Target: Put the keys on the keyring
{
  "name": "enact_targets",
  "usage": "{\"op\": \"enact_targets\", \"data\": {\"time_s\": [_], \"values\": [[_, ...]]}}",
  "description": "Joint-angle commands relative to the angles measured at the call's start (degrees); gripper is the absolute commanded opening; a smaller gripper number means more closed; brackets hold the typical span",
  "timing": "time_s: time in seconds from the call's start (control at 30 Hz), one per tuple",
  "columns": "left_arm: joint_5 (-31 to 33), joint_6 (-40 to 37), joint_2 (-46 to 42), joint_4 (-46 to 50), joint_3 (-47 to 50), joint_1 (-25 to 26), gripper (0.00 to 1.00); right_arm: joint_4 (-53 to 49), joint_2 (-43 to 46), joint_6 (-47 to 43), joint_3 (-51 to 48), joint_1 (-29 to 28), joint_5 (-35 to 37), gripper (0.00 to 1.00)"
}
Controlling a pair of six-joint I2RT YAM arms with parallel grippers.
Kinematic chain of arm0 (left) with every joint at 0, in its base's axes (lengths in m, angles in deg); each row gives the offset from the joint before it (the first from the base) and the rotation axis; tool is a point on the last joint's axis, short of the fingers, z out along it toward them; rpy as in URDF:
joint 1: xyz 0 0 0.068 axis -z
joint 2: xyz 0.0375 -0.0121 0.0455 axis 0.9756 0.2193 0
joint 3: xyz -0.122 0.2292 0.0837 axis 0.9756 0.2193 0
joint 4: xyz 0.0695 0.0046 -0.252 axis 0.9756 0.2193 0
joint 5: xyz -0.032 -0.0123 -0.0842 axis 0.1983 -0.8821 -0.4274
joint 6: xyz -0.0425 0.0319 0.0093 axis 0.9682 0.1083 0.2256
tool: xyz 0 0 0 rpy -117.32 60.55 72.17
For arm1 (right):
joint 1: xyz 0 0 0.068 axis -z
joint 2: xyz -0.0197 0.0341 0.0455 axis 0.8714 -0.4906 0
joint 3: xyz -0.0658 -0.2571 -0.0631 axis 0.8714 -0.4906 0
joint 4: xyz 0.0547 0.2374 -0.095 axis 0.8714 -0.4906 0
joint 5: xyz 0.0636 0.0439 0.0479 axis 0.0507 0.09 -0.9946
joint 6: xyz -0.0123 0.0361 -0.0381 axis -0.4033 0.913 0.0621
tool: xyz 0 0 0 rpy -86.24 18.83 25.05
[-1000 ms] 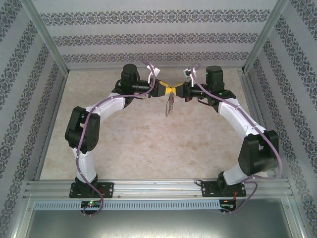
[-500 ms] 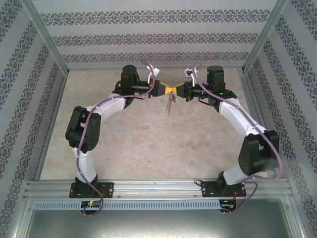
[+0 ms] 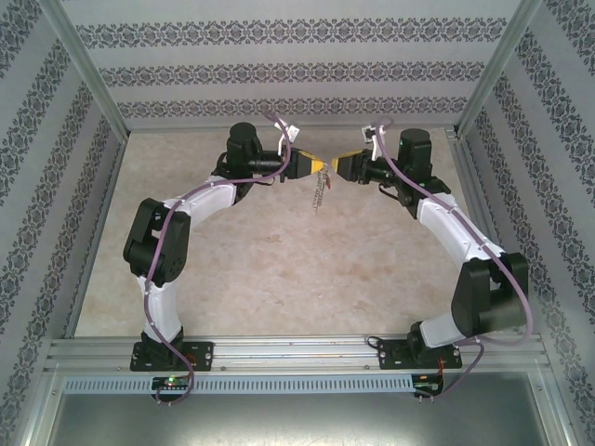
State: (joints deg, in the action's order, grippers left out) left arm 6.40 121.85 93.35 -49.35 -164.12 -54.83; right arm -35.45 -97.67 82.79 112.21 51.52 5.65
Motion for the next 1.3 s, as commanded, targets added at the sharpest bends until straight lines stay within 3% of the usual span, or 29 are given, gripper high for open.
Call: {"op": "enact_targets", "data": {"time_s": [0.0, 0.33, 0.43, 0.67, 0.9, 1.27], "values": [[1.81, 0.33, -1.33, -0.35, -0.82, 0.44, 0.0, 5.61, 3.69, 4.93, -4.14, 0.16, 5.81, 0.43], [6.38, 15.37, 3.19, -15.13, -1.9, 0.59, 0.0, 10.69, 10.57, 7.37, -14.02, -3.37, 10.95, 0.48], [8.14, 16.8, 3.79, -14.7, -2.35, 0.62, 0.0, 11.36, 10.98, 6.8, -15.26, -4.64, 13.27, 0.48], [9.37, 14.54, 4.49, -8.45, -4.3, 0.61, 0.0, 14.23, 7.58, 5.54, -14.72, -7.07, 17.34, 0.48], [9.13, 17.48, 5.99, -9.09, -6.69, 1.06, 0.0, 16.07, 2.18, 4.8, -12.14, -7.33, 19.32, 0.47], [14.25, 7.12, 3.32, 8.37, -8.35, 1.82, 0.0, 16.26, 1.98, 3.81, -11.83, -6.3, 20.7, 0.47]]}}
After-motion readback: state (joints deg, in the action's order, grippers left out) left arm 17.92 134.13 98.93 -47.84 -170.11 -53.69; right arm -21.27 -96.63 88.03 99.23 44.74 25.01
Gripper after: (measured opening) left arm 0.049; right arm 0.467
